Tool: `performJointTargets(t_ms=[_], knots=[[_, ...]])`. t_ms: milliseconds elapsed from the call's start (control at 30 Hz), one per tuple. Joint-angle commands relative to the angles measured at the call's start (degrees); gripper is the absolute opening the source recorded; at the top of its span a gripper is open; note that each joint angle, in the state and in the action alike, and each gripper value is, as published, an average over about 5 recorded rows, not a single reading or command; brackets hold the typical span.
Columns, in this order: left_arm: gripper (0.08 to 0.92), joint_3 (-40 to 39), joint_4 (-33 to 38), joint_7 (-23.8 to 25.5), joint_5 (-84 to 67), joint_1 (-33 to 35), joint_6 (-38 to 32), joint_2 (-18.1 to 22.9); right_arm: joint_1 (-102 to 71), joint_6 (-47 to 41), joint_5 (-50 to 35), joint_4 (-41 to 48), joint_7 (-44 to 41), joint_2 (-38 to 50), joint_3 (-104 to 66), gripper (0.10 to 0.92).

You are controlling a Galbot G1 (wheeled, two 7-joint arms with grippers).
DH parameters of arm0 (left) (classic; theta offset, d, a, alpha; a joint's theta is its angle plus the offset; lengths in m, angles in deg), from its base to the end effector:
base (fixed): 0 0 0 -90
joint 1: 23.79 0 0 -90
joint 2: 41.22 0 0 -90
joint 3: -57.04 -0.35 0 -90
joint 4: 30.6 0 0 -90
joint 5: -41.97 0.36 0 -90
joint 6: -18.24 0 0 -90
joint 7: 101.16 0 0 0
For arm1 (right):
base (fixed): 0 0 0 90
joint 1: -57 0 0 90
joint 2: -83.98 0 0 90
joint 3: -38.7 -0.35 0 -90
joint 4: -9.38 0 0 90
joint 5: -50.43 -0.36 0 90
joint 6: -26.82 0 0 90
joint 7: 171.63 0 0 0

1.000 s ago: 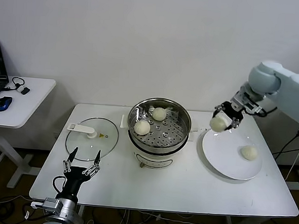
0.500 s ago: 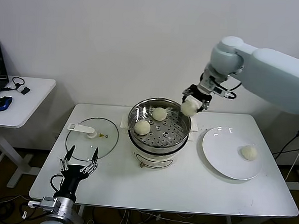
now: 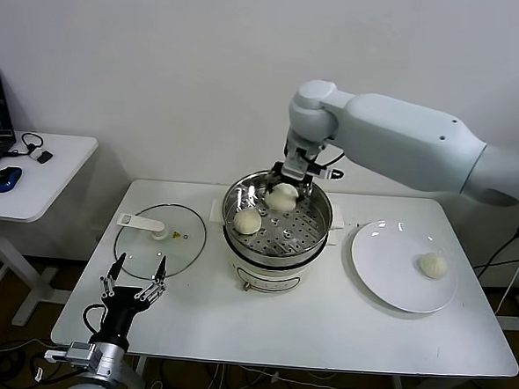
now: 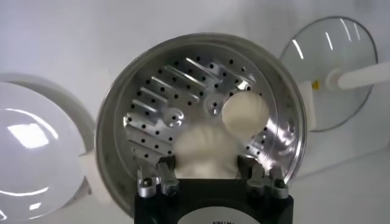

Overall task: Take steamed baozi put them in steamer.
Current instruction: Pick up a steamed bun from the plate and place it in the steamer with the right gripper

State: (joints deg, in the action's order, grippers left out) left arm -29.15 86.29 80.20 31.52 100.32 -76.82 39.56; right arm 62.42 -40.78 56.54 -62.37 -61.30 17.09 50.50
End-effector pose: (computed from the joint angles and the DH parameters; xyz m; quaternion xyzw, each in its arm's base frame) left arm 0.1636 0.0511 -0.3298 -0.0183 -0.9997 0.0054 0.0167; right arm 0.5611 0.1262 -0.0170 0.6277 -0.1441 0.7620 0.0675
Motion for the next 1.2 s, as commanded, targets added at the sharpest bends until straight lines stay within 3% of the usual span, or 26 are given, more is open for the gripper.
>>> performJointTargets(t_ms=[33, 1200], knots=[[0.823, 0.1, 0.3, -0.1, 0.0, 0.1, 0.2, -0.2, -4.4, 1.3, 2.8, -0.2, 0.1, -4.3, 0.4, 0.675], [0.823, -0.5, -0.5, -0.1, 0.1, -0.3, 0.6, 0.1, -8.3, -0.7, 3.5, -4.4, 0.0, -1.1, 1.3, 0.693]])
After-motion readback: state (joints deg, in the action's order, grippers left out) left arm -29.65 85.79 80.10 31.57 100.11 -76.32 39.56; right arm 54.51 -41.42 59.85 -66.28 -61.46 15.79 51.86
